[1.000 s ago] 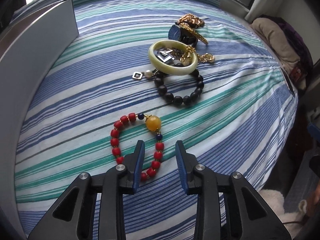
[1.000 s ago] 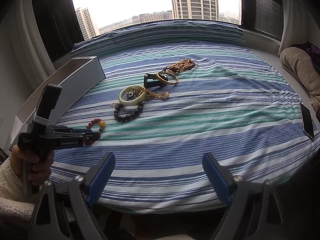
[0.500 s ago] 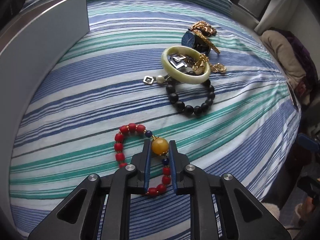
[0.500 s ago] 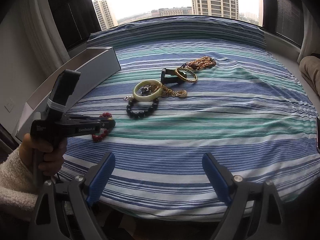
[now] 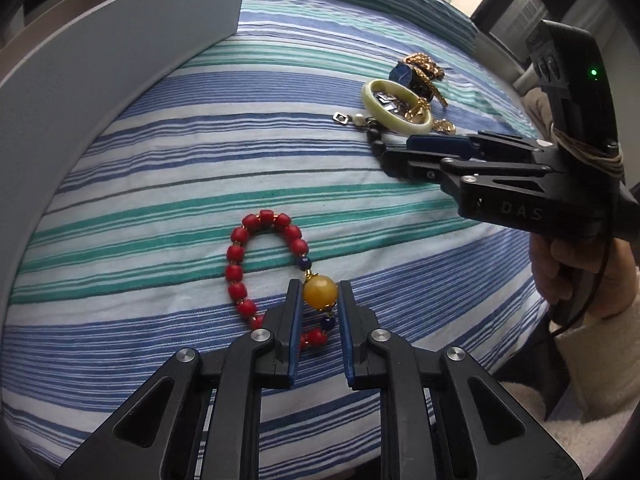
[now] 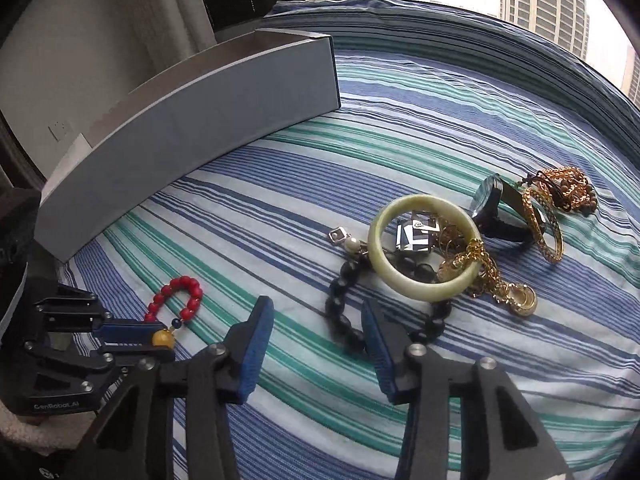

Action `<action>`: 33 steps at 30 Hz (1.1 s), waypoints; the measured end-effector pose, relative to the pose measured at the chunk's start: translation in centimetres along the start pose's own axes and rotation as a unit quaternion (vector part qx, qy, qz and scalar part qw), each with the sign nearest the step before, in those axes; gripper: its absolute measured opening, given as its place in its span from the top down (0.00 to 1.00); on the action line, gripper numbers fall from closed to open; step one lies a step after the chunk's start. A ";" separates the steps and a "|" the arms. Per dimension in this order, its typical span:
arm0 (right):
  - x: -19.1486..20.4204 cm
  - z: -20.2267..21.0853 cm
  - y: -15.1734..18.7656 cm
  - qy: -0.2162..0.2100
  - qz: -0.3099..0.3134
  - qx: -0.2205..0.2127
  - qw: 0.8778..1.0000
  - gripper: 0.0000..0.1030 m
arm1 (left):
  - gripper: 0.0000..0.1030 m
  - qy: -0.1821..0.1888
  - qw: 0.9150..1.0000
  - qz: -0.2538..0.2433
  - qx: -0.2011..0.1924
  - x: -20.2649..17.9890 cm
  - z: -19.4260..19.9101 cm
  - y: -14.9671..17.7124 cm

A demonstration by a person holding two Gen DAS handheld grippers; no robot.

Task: Organize jewelry
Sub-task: 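Grasp the black bead bracelet with the right tool while the left tool holds the red bracelet, then carry both bracelets into the white tray and open both tools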

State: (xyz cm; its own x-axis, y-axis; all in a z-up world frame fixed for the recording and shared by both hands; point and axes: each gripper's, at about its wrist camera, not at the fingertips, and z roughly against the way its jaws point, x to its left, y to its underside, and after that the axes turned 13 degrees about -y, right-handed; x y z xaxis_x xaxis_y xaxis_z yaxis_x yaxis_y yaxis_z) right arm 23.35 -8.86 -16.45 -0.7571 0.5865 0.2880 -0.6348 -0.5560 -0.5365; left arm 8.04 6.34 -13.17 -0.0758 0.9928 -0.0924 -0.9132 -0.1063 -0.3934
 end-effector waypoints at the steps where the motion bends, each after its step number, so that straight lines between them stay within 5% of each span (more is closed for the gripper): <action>1: -0.2 -0.8 -0.2 0.006 0.001 0.012 1.000 0.59 | 0.85 0.001 1.000 0.001 0.001 0.1 -0.1 0.1; 3: -0.7 -2.1 -0.4 0.015 0.000 0.030 0.999 0.66 | 0.85 0.004 1.000 0.003 0.002 0.1 -0.3 0.1; 5: -0.8 -2.1 -0.2 0.019 0.001 0.031 0.999 0.88 | 0.85 0.005 1.000 0.004 0.001 0.2 -0.2 0.1; 18: 0.7 3.1 5.6 -0.108 -0.134 0.034 0.984 0.88 | 0.85 0.035 0.999 0.024 0.002 1.7 0.9 0.3; 25: 0.4 5.2 4.2 -0.213 -0.199 -0.030 0.956 0.88 | 0.85 0.083 0.994 0.062 -0.025 3.6 4.9 -0.1; 33: 2.8 7.1 0.9 -0.286 -0.203 -0.073 0.934 0.88 | 0.85 0.119 0.983 0.122 -0.074 7.1 11.3 -0.9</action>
State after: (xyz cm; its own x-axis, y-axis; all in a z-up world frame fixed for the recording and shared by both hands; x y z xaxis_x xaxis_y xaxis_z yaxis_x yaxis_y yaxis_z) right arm 19.56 -11.88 -10.46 -0.4440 0.2980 0.8450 -0.8911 -0.2459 -0.3815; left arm 3.79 14.08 -3.19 -0.1723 0.8980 -0.4049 -0.8105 -0.3628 -0.4598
